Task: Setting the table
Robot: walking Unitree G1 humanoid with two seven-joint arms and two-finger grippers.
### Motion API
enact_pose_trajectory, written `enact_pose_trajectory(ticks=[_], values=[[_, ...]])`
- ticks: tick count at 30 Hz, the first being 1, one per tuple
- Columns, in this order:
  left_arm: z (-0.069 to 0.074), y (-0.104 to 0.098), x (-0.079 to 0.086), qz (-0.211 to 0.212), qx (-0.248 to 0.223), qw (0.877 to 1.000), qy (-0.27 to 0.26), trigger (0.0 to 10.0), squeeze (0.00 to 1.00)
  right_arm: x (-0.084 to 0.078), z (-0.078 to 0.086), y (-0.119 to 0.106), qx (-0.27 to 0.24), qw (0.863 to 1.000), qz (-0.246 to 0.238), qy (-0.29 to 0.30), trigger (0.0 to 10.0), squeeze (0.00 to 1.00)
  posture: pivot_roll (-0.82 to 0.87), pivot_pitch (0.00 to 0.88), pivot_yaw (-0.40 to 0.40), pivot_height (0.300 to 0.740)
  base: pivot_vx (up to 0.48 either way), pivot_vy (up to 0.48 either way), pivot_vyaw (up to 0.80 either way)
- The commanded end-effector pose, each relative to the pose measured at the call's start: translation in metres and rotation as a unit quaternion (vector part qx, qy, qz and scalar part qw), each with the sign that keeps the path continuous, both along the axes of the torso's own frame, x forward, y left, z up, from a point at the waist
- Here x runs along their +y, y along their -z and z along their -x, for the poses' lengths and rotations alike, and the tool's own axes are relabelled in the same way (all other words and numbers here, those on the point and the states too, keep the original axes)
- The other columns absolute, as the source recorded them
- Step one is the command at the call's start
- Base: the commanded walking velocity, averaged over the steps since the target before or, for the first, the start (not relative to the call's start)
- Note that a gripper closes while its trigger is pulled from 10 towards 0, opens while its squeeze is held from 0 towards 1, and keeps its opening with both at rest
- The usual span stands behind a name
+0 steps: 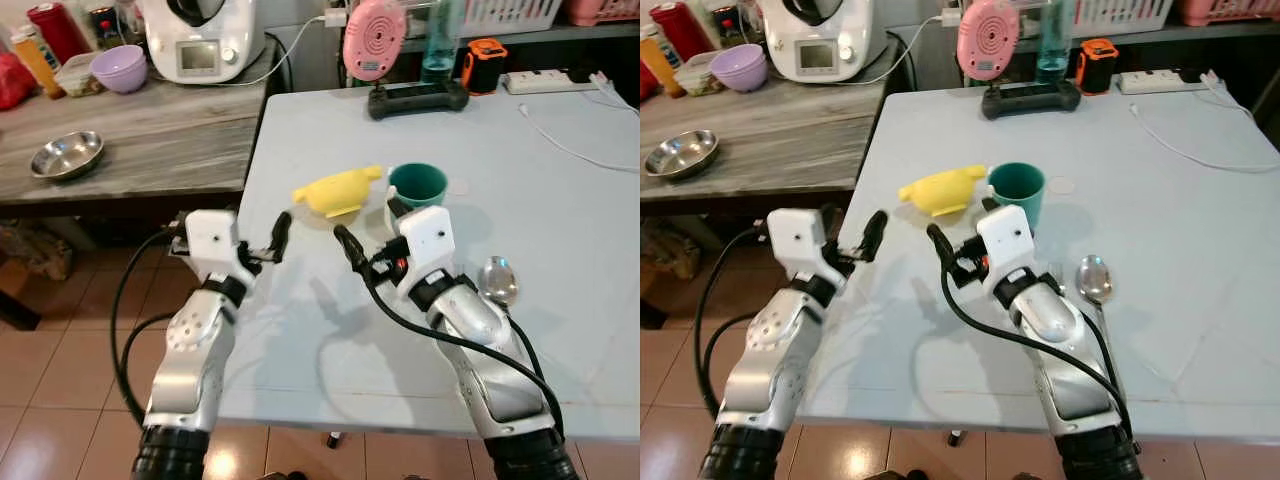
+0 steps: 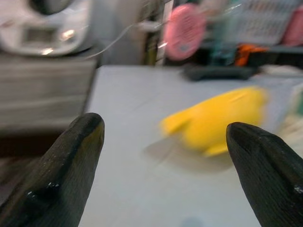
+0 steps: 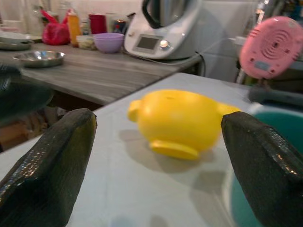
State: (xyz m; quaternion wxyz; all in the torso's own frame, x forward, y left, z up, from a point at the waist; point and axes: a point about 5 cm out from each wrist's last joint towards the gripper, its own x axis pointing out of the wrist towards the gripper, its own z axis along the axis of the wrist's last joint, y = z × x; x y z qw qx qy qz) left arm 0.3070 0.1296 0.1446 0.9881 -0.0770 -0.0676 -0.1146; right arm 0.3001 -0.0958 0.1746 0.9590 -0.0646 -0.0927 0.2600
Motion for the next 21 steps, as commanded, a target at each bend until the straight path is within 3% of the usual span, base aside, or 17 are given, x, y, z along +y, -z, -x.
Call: enact_pose_trajectory(ticks=[1,10,15,17,21], values=[[0.006,0.000,0.012,-0.013,-0.007,1.000,-0.023,10.0,0.00,0.004,-0.004,0.005,0.009,1.000,0.001,-0.006,10.0,0.05,-0.15,0.102,0.110,0.740,0.000,0.000,0.00],[0.029,0.023,0.015,-0.032,0.022,0.999,-0.035,10.0,0.00,0.011,-0.015,0.009,0.005,1.000,0.001,-0.014,10.0,0.04,-0.11,0.104,0.107,0.740,0.000,0.000,0.00],[0.044,0.033,0.017,-0.053,0.036,0.998,-0.029,10.0,0.00,0.023,-0.031,-0.002,-0.011,1.000,-0.003,-0.015,10.0,0.04,-0.10,0.116,0.108,0.740,0.000,0.000,0.00],[0.054,0.039,0.020,-0.060,0.048,0.997,-0.028,10.0,0.00,0.032,-0.045,-0.014,-0.027,1.000,-0.002,-0.009,10.0,0.04,-0.08,0.130,0.102,0.740,0.000,0.000,0.00],[0.061,0.040,0.022,-0.059,0.053,0.996,-0.031,10.0,0.00,0.039,-0.059,-0.026,-0.039,0.999,0.002,0.004,10.0,0.03,-0.06,0.142,0.095,0.740,0.000,0.000,0.00]])
